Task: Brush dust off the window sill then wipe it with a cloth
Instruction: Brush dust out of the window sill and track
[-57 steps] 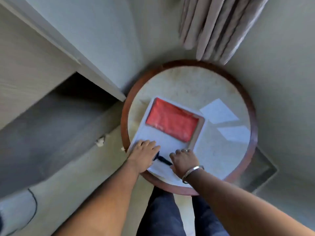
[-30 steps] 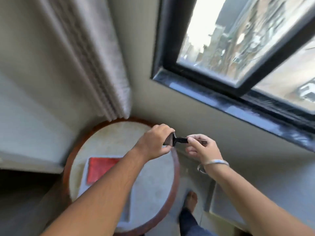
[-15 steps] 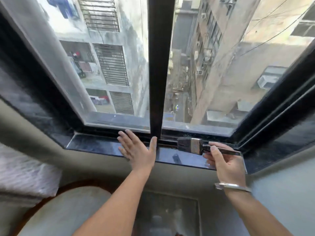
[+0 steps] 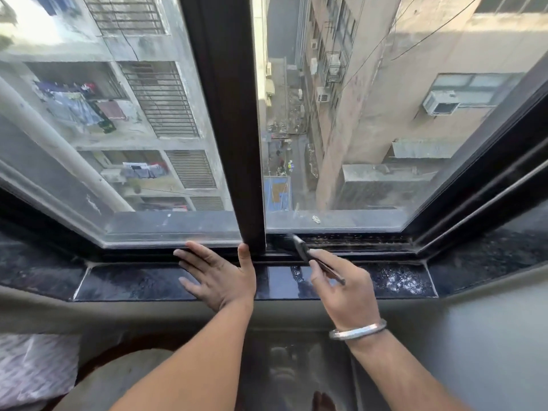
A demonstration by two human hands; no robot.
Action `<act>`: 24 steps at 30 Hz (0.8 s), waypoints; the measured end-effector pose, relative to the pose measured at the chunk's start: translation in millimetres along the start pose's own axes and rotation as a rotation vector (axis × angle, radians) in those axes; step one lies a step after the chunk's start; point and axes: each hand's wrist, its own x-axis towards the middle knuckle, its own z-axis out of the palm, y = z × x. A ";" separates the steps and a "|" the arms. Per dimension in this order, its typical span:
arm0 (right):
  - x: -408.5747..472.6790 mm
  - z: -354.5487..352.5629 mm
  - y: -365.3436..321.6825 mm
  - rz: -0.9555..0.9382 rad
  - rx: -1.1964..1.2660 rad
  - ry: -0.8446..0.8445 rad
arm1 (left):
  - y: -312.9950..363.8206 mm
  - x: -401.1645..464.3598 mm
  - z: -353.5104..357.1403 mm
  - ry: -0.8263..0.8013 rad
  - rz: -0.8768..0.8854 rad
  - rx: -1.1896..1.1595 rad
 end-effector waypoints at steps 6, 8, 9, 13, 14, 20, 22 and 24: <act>-2.5 -70.8 26.9 0.078 -0.235 0.193 | 3.3 -1.6 -5.3 -0.025 0.002 0.015; -4.9 -94.6 34.3 0.106 -0.303 0.276 | 4.6 -1.8 -7.2 -0.041 -0.005 0.020; -8.5 -101.7 34.3 0.100 -0.314 0.299 | 5.0 -1.8 -7.6 -0.045 -0.008 0.023; -31.4 -83.1 6.1 -0.019 -0.205 0.254 | 4.7 -2.0 -6.9 -0.041 -0.007 0.025; -34.1 -68.1 -3.1 -0.049 -0.129 0.202 | 4.7 -1.7 -6.8 -0.039 -0.007 0.023; -15.1 11.9 -36.6 -0.178 -0.057 -0.143 | 1.9 -0.9 -3.9 -0.017 0.004 0.014; -10.8 1.9 -23.3 -0.173 -0.114 -0.158 | 1.3 -0.6 -2.8 -0.010 0.003 0.014; -7.3 -28.8 -2.5 -0.075 -0.164 -0.108 | 1.1 -0.1 -1.6 -0.006 0.004 0.012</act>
